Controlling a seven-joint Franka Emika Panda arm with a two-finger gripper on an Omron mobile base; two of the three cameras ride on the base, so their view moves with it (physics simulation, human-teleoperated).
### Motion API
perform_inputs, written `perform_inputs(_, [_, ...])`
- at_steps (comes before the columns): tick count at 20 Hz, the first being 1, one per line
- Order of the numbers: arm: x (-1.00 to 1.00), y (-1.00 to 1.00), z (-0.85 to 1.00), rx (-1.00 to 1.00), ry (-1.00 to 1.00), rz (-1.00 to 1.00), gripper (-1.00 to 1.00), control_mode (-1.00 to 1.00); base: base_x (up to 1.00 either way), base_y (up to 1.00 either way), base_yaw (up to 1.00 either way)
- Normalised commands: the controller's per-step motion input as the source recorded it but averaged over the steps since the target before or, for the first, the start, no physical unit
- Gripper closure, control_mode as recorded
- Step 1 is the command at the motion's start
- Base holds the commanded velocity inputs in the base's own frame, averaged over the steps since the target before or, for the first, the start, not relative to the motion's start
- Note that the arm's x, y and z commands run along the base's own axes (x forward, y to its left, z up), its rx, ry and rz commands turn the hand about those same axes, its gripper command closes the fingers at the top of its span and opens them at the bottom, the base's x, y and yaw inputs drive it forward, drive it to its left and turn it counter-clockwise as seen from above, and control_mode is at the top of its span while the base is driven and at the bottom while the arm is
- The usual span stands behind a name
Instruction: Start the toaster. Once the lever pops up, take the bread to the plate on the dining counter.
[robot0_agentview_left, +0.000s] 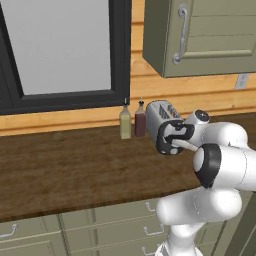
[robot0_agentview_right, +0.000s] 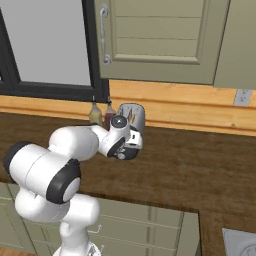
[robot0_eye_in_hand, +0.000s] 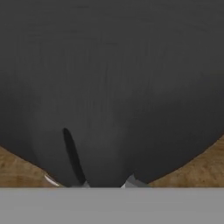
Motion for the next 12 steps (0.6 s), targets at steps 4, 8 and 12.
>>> perform_inputs(4, [-0.06,-0.02,0.21,0.0,-0.06,-0.04,1.0,-1.0,0.0,0.0,0.0])
perform_inputs(8, [-0.15,0.0,0.67,0.0,-0.03,-0.04,1.0,-1.0,0.0,0.0,0.0])
perform_inputs(12, [-0.23,0.0,0.76,0.0,0.0,-0.02,1.0,-1.0,0.0,0.0,0.0])
